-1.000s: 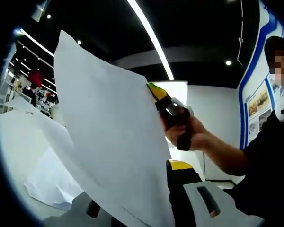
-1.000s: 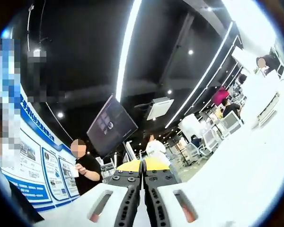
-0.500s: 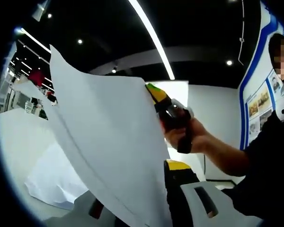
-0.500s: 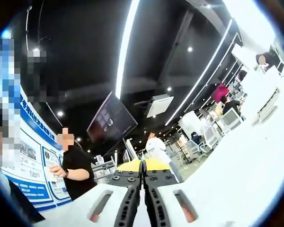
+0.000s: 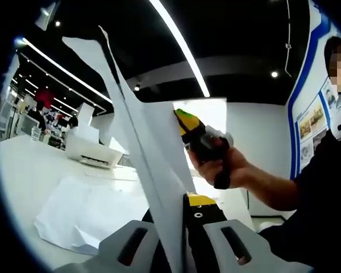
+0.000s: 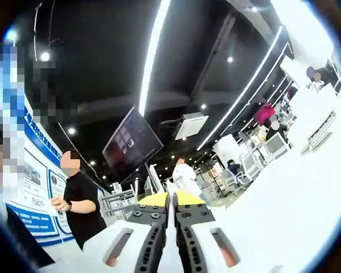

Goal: Organize the stack of printing papers by aligning and flattening the scattered papers on the table

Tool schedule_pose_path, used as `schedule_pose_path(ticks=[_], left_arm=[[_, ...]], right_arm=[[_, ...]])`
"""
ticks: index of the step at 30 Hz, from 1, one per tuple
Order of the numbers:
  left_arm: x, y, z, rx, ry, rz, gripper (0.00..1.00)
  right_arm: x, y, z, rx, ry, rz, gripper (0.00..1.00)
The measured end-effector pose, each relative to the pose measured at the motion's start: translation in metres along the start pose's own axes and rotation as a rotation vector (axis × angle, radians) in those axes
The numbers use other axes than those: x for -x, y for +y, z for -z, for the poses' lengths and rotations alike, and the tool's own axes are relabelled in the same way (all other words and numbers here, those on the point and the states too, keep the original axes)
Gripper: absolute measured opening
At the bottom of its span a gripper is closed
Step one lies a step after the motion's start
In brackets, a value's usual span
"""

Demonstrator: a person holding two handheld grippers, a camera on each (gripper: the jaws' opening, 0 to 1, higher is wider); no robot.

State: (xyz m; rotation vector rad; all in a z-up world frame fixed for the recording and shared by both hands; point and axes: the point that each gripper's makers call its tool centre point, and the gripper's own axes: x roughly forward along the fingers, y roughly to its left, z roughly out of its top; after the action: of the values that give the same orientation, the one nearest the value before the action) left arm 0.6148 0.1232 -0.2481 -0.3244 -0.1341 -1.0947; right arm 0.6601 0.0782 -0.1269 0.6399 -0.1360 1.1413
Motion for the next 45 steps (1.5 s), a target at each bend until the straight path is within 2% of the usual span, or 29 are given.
schedule_pose_path(ticks=[2, 6, 12, 13, 14, 15, 18, 21, 23, 26, 32, 37, 40, 45], left_arm=[[0.000, 0.001, 0.000, -0.002, 0.000, -0.004, 0.06], [-0.001, 0.001, 0.001, -0.007, 0.008, -0.008, 0.06], [-0.001, 0.002, 0.002, -0.020, 0.023, -0.026, 0.06], [-0.002, 0.002, 0.003, -0.023, 0.028, -0.029, 0.06], [-0.002, 0.001, 0.004, -0.026, 0.033, -0.029, 0.06], [-0.002, 0.001, 0.004, -0.030, 0.037, -0.028, 0.06], [-0.003, -0.001, 0.008, -0.051, 0.060, -0.029, 0.06], [-0.002, -0.001, 0.011, -0.067, 0.078, -0.030, 0.06], [-0.002, -0.002, 0.012, -0.075, 0.088, -0.029, 0.07], [-0.001, -0.001, 0.014, -0.083, 0.098, -0.031, 0.07], [0.001, -0.001, 0.013, -0.090, 0.097, -0.029, 0.07], [0.002, 0.000, 0.015, -0.102, 0.106, -0.029, 0.07], [0.002, -0.001, 0.016, -0.104, 0.107, -0.031, 0.07], [0.002, 0.000, 0.016, -0.103, 0.107, -0.034, 0.07]], right_arm=[[0.004, 0.003, -0.003, 0.054, 0.019, -0.011, 0.10], [0.016, 0.002, -0.008, 0.130, 0.038, 0.003, 0.17], [0.039, -0.003, -0.010, 0.268, 0.059, 0.062, 0.36], [0.043, -0.002, -0.009, 0.273, 0.068, 0.070, 0.38], [0.049, -0.002, -0.003, 0.280, 0.113, 0.078, 0.40], [0.051, 0.000, -0.001, 0.291, 0.126, 0.078, 0.40], [0.062, 0.009, 0.006, 0.388, 0.156, 0.079, 0.43], [0.072, 0.016, 0.018, 0.471, 0.216, 0.078, 0.43], [0.077, 0.017, 0.025, 0.495, 0.254, 0.082, 0.45], [0.084, 0.013, 0.029, 0.501, 0.281, 0.100, 0.46], [0.096, 0.007, 0.029, 0.494, 0.284, 0.132, 0.46], [0.107, 0.003, 0.041, 0.493, 0.316, 0.149, 0.46], [0.116, -0.003, 0.051, 0.492, 0.360, 0.170, 0.46], [0.123, -0.005, 0.055, 0.484, 0.378, 0.193, 0.48]])
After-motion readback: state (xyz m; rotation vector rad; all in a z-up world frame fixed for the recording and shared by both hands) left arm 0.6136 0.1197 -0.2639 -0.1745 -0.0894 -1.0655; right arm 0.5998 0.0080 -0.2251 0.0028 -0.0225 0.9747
